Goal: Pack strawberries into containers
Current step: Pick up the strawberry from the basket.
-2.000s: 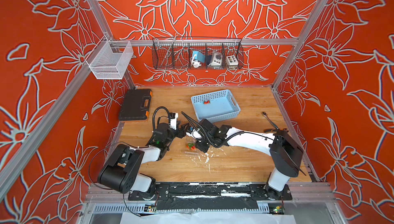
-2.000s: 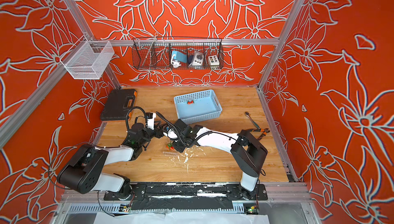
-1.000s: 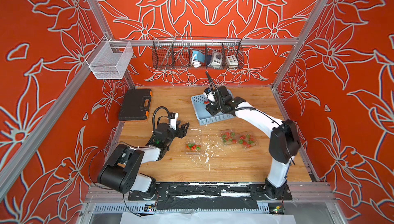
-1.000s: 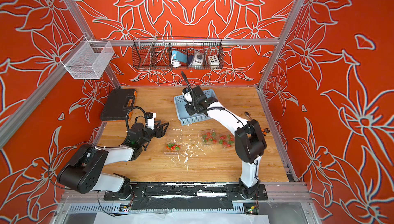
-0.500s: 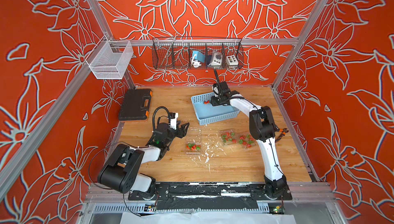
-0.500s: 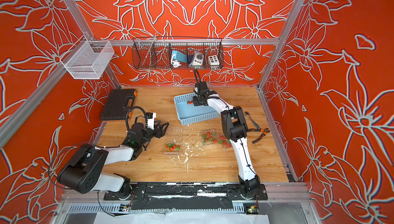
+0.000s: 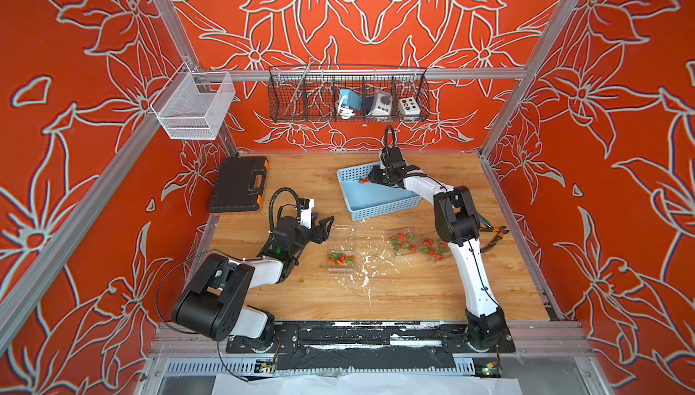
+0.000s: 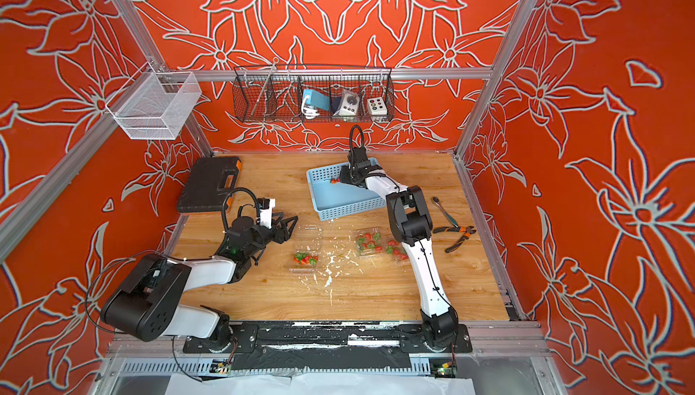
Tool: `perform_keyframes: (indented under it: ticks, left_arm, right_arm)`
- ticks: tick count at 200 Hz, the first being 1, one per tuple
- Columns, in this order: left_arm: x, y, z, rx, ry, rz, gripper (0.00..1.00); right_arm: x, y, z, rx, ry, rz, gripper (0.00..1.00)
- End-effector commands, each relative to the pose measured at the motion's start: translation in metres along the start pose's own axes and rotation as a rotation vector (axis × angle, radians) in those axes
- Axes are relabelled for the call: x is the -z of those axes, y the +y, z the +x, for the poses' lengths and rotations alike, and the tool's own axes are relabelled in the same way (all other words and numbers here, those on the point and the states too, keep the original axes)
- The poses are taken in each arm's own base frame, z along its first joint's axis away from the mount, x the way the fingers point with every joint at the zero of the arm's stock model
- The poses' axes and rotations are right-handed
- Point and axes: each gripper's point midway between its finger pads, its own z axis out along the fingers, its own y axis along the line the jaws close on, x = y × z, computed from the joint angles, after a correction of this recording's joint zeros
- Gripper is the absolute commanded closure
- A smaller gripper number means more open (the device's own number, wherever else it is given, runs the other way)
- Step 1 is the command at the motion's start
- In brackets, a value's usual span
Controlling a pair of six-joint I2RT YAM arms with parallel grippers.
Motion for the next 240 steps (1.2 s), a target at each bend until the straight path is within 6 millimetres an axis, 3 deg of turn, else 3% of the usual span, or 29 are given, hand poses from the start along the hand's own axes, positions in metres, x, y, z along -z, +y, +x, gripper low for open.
perform_keyframes:
  ticks: [1, 54, 128, 187, 240]
  left_arm:
    - [-0.002, -0.006, -0.009, -0.019, -0.024, 0.019, 0.33]
    - [-0.002, -0.006, -0.01, -0.019, -0.023, 0.02, 0.33]
    - [-0.002, -0.006, -0.009, -0.018, -0.022, 0.02, 0.33]
    - [-0.002, -0.006, -0.009, -0.019, -0.023, 0.019, 0.33]
    - [-0.002, -0.006, -0.009, -0.017, -0.024, 0.02, 0.33]
  right_arm:
    - [-0.009, -0.004, -0.005, -0.065, -0.036, -0.008, 0.62]
    - [-0.019, -0.009, -0.002, -0.101, -0.033, 0.0, 0.65]
    - [-0.018, -0.006, -0.01, -0.142, -0.083, -0.028, 0.82]
    - [0.002, 0.005, -0.019, -0.125, -0.128, -0.076, 0.94]
    - [0.045, 0.025, -0.025, -0.06, -0.165, -0.145, 1.0]
